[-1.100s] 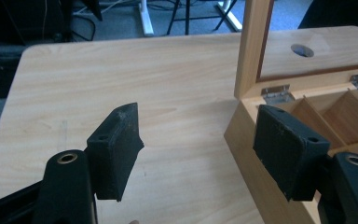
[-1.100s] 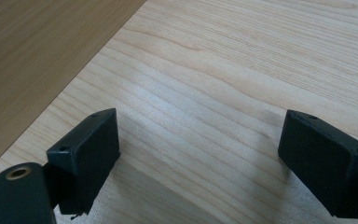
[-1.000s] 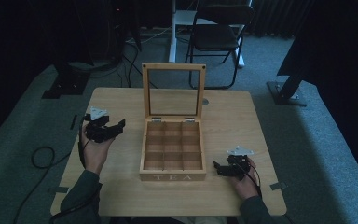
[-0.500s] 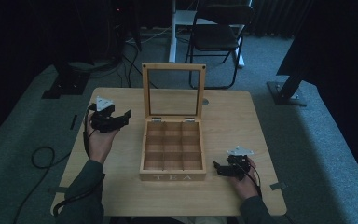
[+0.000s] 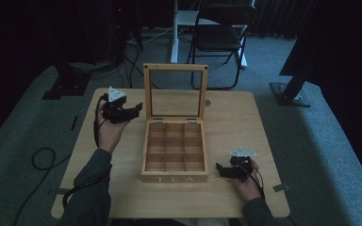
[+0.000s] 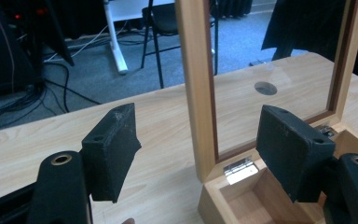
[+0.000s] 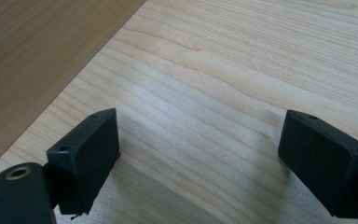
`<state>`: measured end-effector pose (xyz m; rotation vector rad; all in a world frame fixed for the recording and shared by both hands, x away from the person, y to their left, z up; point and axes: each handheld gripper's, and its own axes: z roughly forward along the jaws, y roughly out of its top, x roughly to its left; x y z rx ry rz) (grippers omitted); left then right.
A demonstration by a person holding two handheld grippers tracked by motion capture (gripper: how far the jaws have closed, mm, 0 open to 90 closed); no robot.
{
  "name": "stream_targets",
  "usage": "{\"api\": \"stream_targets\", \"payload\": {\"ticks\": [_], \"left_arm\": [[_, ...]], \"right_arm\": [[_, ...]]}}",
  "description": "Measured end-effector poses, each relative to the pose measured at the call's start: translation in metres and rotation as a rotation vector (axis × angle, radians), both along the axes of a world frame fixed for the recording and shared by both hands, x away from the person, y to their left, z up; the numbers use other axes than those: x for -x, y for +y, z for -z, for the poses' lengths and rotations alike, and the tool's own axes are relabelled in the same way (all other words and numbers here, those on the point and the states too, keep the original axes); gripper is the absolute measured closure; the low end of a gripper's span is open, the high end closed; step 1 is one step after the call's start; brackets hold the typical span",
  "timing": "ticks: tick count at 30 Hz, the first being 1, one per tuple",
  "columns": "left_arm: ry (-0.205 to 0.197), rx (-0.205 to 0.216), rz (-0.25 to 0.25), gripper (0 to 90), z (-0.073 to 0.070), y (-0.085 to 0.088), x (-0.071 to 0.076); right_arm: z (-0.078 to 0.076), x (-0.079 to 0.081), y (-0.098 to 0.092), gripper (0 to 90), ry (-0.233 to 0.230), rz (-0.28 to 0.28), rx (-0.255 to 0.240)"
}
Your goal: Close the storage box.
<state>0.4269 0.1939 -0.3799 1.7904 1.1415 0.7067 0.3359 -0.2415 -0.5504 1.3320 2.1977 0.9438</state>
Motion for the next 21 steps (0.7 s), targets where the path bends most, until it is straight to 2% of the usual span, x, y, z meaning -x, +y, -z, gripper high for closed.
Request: {"api": "stream_targets", "payload": {"ticks": [11,21], "left_arm": [[-0.004,-0.016,0.02,28.9,-0.003,-0.011,-0.015],[-0.002,0.01,0.029,28.2,-0.008,-0.018,-0.028]], "right_arm": [[0.0,0.0,0.0,12.0,0.0,0.0,0.0],[0.0,0.0,0.0,12.0,0.0,0.0,0.0]]}}
